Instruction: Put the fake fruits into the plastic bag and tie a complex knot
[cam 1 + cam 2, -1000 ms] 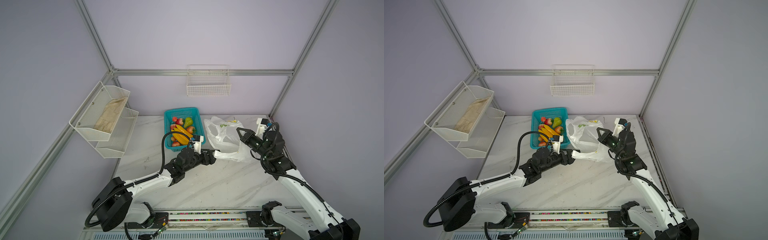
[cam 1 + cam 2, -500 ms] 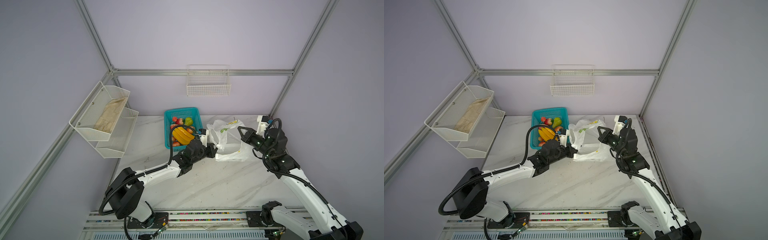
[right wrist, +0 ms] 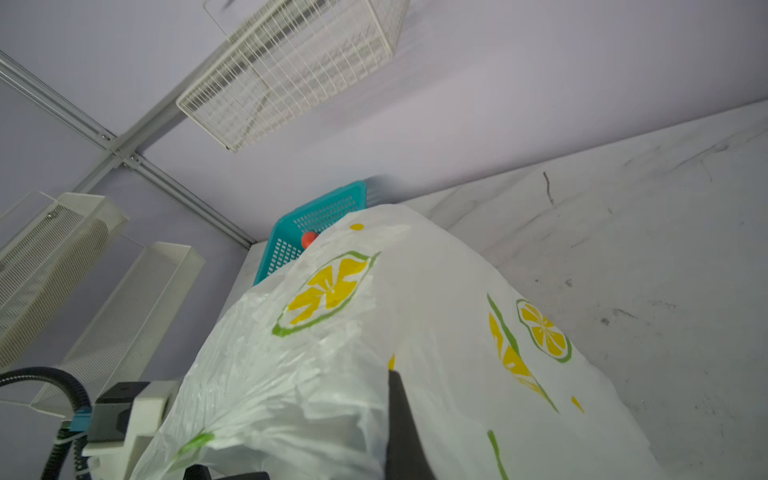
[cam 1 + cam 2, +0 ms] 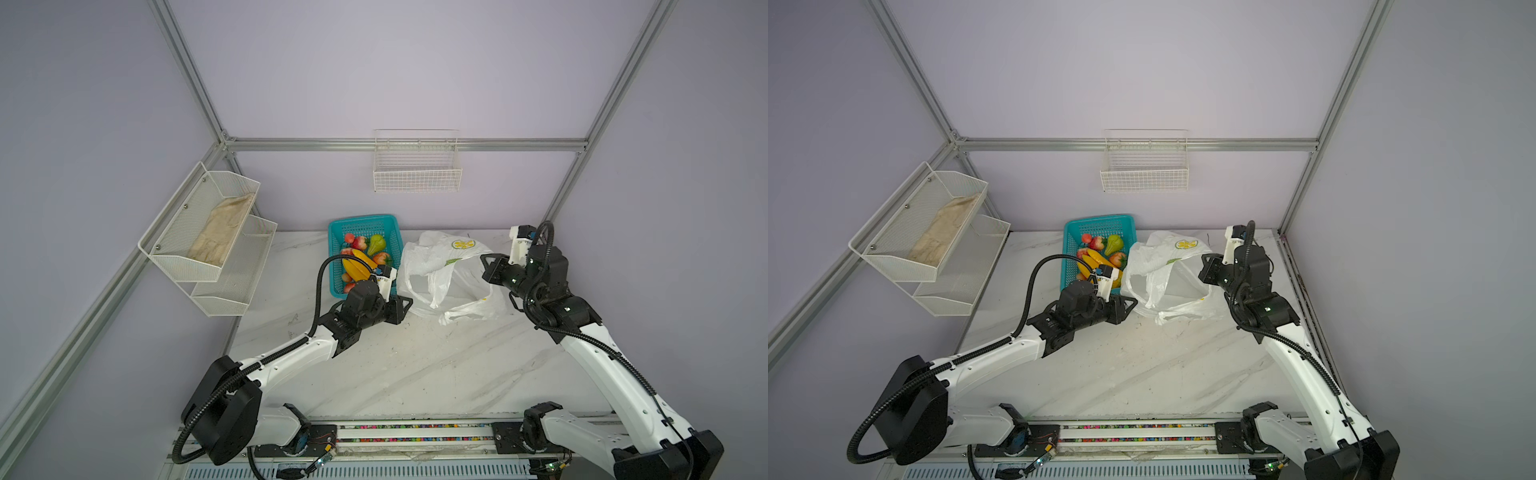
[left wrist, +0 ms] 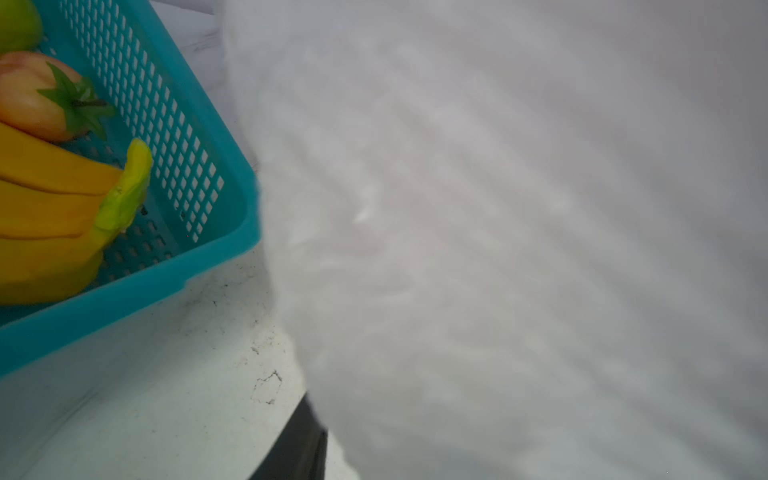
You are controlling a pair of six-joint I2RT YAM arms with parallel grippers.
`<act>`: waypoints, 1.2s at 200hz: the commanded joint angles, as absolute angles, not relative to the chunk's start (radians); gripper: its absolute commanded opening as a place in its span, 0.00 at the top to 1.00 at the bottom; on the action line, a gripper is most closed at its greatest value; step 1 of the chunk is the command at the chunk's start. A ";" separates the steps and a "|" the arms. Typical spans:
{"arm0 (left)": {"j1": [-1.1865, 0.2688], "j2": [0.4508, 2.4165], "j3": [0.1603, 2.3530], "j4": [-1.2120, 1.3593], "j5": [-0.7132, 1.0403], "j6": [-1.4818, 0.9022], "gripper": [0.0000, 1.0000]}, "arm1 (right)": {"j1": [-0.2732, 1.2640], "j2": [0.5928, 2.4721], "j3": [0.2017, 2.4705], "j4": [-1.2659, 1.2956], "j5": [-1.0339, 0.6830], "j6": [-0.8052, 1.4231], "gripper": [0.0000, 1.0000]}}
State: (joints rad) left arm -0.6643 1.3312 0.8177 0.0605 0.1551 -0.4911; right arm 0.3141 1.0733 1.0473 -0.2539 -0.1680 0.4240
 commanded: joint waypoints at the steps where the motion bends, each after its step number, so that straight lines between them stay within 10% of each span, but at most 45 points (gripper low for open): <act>1: -0.696 1.265 0.790 0.070 0.073 -0.333 0.47 | 0.312 1.045 1.045 -0.291 -0.247 0.462 1.00; 68: -0.859 1.241 0.868 0.072 -0.248 -0.097 0.29 | 0.312 1.044 1.008 -0.318 -0.290 0.524 1.00; 134: -0.883 1.249 0.947 0.133 -0.084 -0.033 0.20 | 0.312 1.089 0.998 -0.356 -0.314 0.426 0.95; 240: -0.785 1.335 1.065 0.181 0.105 -0.302 0.93 | 0.368 1.086 0.990 -0.348 -0.006 0.193 0.78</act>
